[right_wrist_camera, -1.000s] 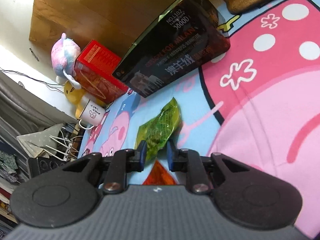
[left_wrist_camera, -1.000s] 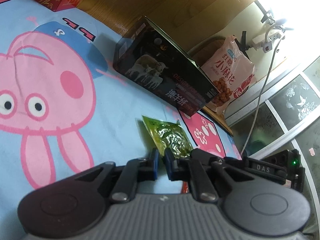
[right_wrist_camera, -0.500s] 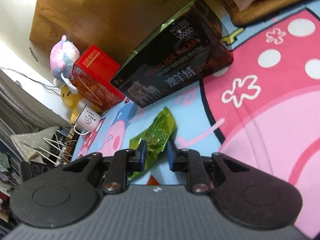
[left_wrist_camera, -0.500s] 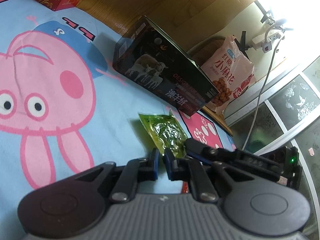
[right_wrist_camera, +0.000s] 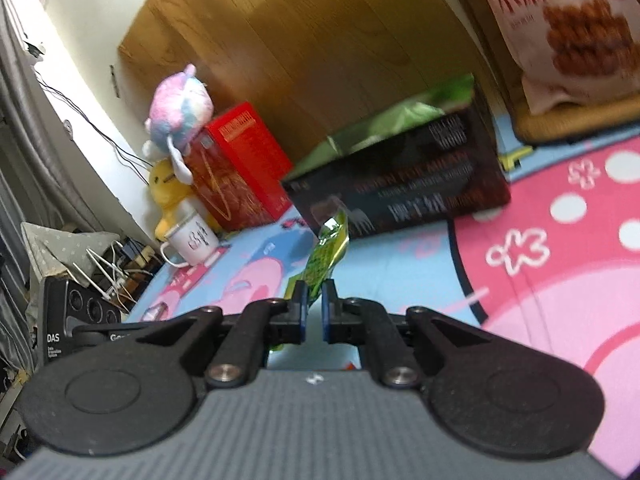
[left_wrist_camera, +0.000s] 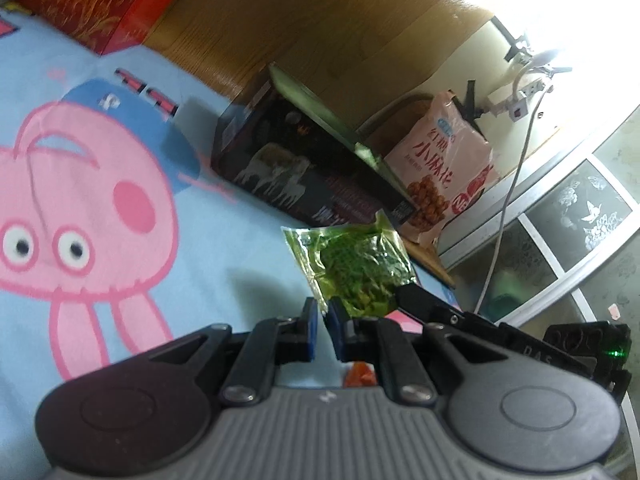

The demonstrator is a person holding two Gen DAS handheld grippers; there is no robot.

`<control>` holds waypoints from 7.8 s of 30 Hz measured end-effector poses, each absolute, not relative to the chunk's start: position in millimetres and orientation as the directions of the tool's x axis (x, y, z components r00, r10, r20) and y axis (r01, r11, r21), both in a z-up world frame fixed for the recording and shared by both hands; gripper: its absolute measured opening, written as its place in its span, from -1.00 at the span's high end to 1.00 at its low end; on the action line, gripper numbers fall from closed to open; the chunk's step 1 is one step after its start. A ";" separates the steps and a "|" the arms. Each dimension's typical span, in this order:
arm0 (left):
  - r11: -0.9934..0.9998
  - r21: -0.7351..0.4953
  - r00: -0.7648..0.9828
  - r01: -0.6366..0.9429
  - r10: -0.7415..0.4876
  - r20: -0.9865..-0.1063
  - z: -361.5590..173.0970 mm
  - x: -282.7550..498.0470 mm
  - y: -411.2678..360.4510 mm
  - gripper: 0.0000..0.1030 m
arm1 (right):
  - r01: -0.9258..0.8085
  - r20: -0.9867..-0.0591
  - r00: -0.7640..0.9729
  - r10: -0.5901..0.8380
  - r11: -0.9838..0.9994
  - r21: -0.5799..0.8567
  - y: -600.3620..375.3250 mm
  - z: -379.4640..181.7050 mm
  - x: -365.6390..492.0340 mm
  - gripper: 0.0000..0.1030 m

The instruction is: Organize snacks

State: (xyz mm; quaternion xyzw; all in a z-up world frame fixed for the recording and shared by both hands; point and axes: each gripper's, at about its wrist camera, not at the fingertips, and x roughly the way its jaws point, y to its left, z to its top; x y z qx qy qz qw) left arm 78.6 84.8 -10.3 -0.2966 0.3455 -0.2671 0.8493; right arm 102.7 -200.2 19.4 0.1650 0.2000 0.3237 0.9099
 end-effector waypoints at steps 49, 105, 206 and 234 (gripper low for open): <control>0.710 -0.609 0.584 0.353 -0.676 -0.450 8.5 43.0 58.2 0.35 | -0.439 -0.312 0.742 0.593 0.782 0.442 -240.2 -8.8 78.9 -0.37; 0.814 -0.516 0.773 0.265 -0.499 -0.391 63.6 185.4 66.6 0.41 | -0.557 -0.188 0.611 0.769 0.586 0.589 -173.3 113.2 250.0 0.77; 0.981 0.176 0.812 -0.082 0.168 -0.559 6.5 43.3 -12.7 -1.00 | -0.328 -0.175 0.891 0.420 0.860 0.390 -215.2 -20.1 37.0 -0.91; 0.995 0.095 0.815 -0.016 0.068 -0.576 4.1 36.3 -13.6 -1.00 | -0.333 -0.148 0.898 0.414 0.860 0.386 -216.4 -19.0 34.0 -0.91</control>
